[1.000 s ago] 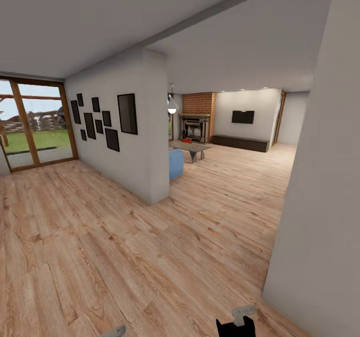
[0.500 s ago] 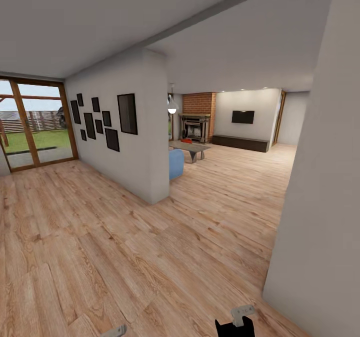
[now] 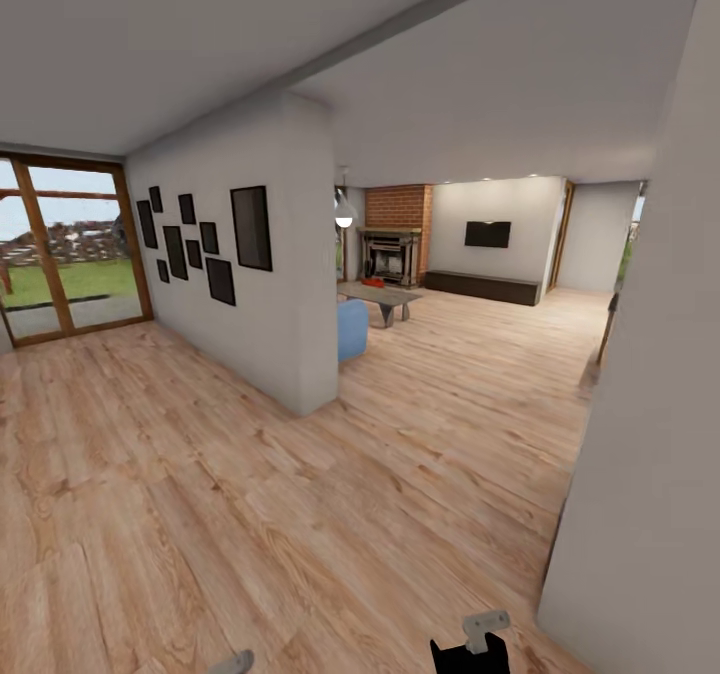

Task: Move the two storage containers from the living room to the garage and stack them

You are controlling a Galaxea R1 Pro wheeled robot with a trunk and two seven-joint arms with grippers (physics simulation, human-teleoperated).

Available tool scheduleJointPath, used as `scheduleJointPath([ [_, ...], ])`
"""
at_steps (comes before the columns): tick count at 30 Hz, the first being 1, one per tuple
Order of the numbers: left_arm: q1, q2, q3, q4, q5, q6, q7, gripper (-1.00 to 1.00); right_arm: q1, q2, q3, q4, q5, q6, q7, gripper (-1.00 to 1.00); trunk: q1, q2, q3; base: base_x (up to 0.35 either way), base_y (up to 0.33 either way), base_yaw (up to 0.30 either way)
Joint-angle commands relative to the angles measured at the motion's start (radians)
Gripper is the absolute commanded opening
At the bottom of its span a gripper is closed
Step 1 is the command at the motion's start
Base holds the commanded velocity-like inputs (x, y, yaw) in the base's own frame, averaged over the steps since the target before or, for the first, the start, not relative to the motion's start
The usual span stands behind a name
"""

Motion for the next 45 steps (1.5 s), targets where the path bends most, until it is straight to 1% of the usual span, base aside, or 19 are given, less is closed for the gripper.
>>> scheduleJointPath([
  [1, 0.000, -0.001, 0.001, -0.002, 0.010, 0.004, 0.002, 1.00, 0.000, 0.001, -0.004, 0.001, 0.009, -0.003, 0.004, 1.00, 0.001, -0.001, 0.000, 0.326, 0.000, 0.000],
  [45, 0.000, 0.002, 0.001, -0.002, 0.007, 0.006, 0.002, 1.00, 0.000, 0.001, -0.009, 0.003, 0.009, -0.004, 0.003, 1.00, 0.001, -0.001, 0.000, 0.325, 0.000, 0.000],
])
